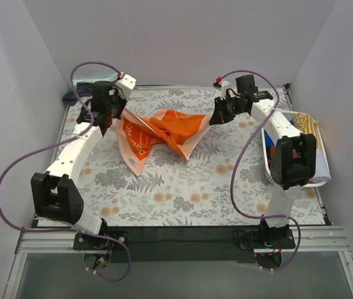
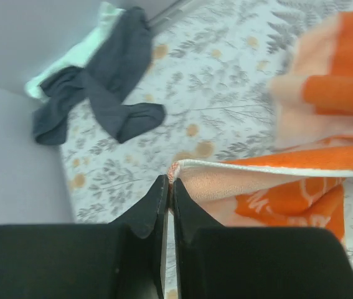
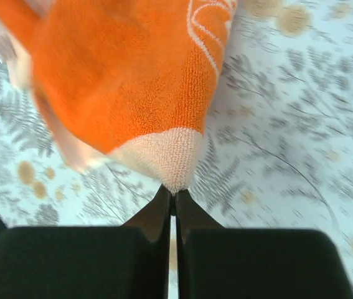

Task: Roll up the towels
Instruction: Flatten the towel

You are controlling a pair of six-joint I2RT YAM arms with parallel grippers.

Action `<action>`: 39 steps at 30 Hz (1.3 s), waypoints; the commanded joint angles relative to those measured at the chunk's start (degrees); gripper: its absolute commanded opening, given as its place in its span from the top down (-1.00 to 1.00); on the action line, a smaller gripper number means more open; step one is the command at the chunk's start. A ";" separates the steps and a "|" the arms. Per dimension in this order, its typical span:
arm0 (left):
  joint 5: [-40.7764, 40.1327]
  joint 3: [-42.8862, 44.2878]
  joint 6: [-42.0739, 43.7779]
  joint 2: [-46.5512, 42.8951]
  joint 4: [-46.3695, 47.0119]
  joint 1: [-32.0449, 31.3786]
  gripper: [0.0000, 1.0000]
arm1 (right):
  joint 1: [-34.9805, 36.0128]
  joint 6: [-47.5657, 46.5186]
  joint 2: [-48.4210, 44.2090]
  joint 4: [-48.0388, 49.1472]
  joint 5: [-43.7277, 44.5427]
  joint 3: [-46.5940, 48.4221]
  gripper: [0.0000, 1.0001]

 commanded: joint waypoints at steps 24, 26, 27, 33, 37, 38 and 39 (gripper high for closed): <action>38.29 -15.07 38.16 -28.36 -31.66 25.91 1.00 | -7.84 -21.01 -13.95 -29.94 4.35 -15.04 -0.07; 36.54 -17.18 40.46 -28.98 -32.64 25.91 1.00 | -8.02 -20.23 -14.30 -30.03 4.71 -12.32 -0.15; 36.27 -19.02 40.81 -29.33 -32.64 25.82 1.00 | -7.94 -19.61 -14.04 -30.03 3.84 -10.65 -0.16; 36.97 -21.32 39.15 -28.55 -31.94 25.82 1.00 | -1.28 -13.29 -10.18 -28.19 -3.90 -7.29 -0.06; 36.71 -21.58 38.62 -27.93 -31.41 25.82 1.00 | 5.15 -9.33 -10.26 -19.33 0.48 -12.38 0.00; 36.62 -21.67 38.62 -28.02 -31.23 25.91 1.00 | 6.38 -9.06 -10.09 -18.53 2.15 -12.91 0.03; 36.71 -21.76 38.62 -28.10 -31.15 25.91 1.00 | 8.65 -8.88 -9.47 -17.47 2.95 -12.92 0.05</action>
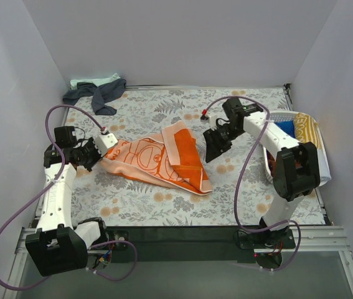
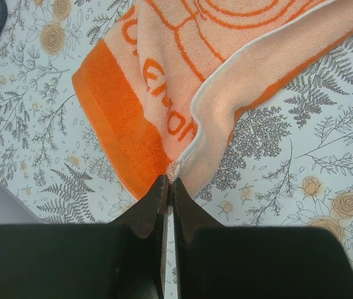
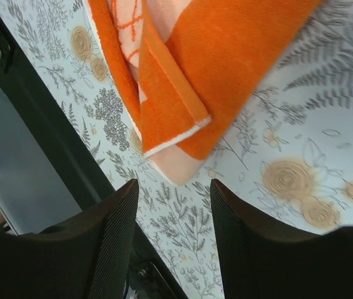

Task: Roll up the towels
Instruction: Flatten the towel

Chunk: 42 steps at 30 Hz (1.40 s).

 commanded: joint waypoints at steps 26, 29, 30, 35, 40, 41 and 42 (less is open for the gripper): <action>1.42 0.03 -1.12 0.67 1.51 0.33 1.00 | 12.00 5.12 14.21 5.49 5.95 2.64 0.05; 1.33 0.12 -1.47 0.49 1.60 0.33 1.00 | 12.08 5.12 13.33 4.88 6.03 3.08 0.37; 1.42 0.30 -1.74 0.40 1.34 0.33 1.00 | 12.00 4.86 12.20 4.35 6.03 3.26 0.44; 0.98 1.26 -3.23 0.58 1.34 0.33 1.00 | 11.03 3.45 7.45 2.07 7.09 2.82 0.68; 0.80 2.76 -6.04 1.46 1.25 0.33 1.00 | 7.44 1.52 5.07 -1.88 7.09 3.70 0.97; 0.54 3.63 -6.57 1.80 1.60 0.25 1.00 | 6.47 1.25 4.63 -2.50 6.91 4.22 0.97; 0.36 4.25 -7.10 1.81 1.78 0.33 1.00 | 5.50 0.55 4.28 -3.29 5.96 5.79 0.97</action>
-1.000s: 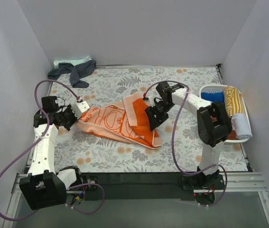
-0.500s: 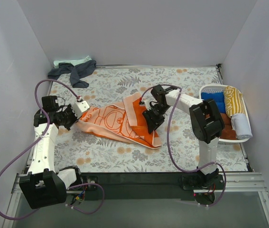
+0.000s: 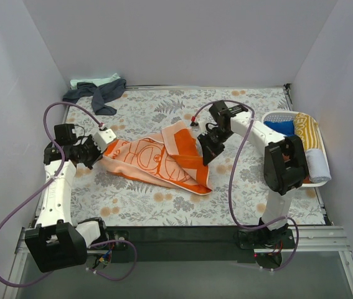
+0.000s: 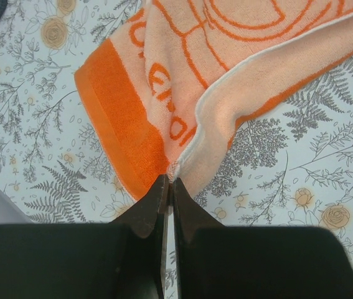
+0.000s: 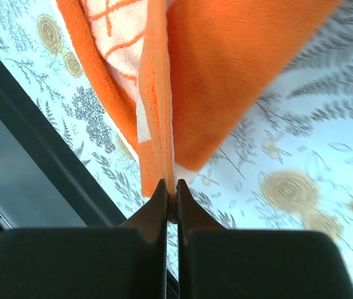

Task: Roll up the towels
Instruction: Flatten the towel

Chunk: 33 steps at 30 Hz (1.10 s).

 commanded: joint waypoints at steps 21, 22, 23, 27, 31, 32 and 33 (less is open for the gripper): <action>16.01 49.31 -30.92 23.59 10.19 12.95 1.00 | -39.02 6.48 -6.82 0.60 -26.61 28.75 0.97; 15.05 50.28 -31.27 23.59 10.55 12.95 1.00 | -39.20 7.10 -8.22 1.14 -26.60 29.19 0.97; 14.17 51.68 -31.10 23.33 10.38 12.95 1.00 | -39.29 7.63 -8.84 1.40 -26.69 29.63 0.97; 8.81 47.33 -29.61 15.63 10.37 14.35 1.00 | -40.25 9.48 -13.06 1.14 -27.48 29.29 0.97; 2.48 38.44 -28.38 5.17 12.05 17.69 1.00 | -40.52 8.08 -22.44 1.23 -27.22 17.47 0.97; 1.69 37.21 -26.98 3.66 11.00 19.00 1.00 | -40.52 7.03 -24.39 1.14 -26.87 15.42 0.97; 1.16 35.54 -26.01 2.07 10.21 19.36 1.00 | -40.61 6.50 -26.41 1.23 -25.91 13.48 0.97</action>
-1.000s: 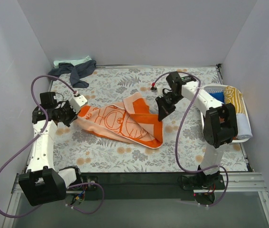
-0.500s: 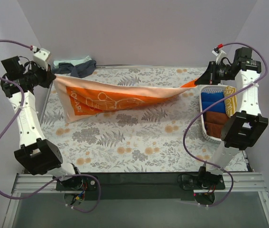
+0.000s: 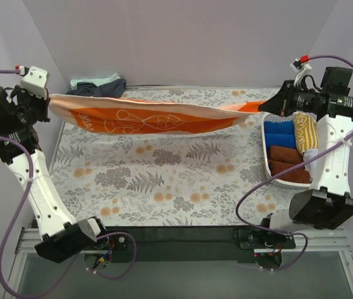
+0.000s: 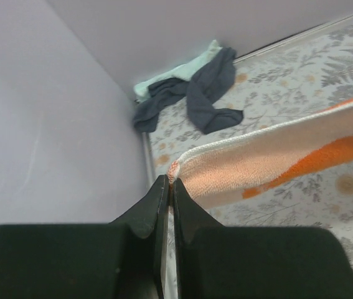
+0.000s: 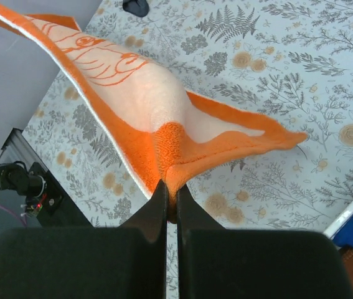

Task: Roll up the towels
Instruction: Flatten the towel

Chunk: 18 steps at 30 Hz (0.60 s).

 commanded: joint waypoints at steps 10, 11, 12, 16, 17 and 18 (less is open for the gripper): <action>-11.97 -4.32 4.88 -13.33 -3.26 2.47 1.00 | -0.37 -0.68 -27.35 3.47 5.86 -17.18 0.97; -12.32 -4.85 4.88 -12.62 -2.13 2.56 1.00 | -0.37 0.72 -26.82 4.87 6.48 -17.18 0.97; -12.24 -5.47 4.96 -10.61 -1.51 2.47 1.00 | -0.28 3.78 -24.64 7.41 7.53 -17.35 0.97; -6.99 -7.58 5.75 -3.49 -0.10 2.47 1.00 | 0.60 8.28 -14.63 11.47 9.12 -17.44 0.97; -5.14 -8.63 6.19 -1.65 0.60 2.47 1.00 | 1.21 9.68 -12.34 12.00 9.21 -17.35 0.97; -3.29 -8.90 6.45 -0.06 0.61 2.56 1.00 | 2.87 9.96 -10.14 13.31 9.82 -17.18 0.97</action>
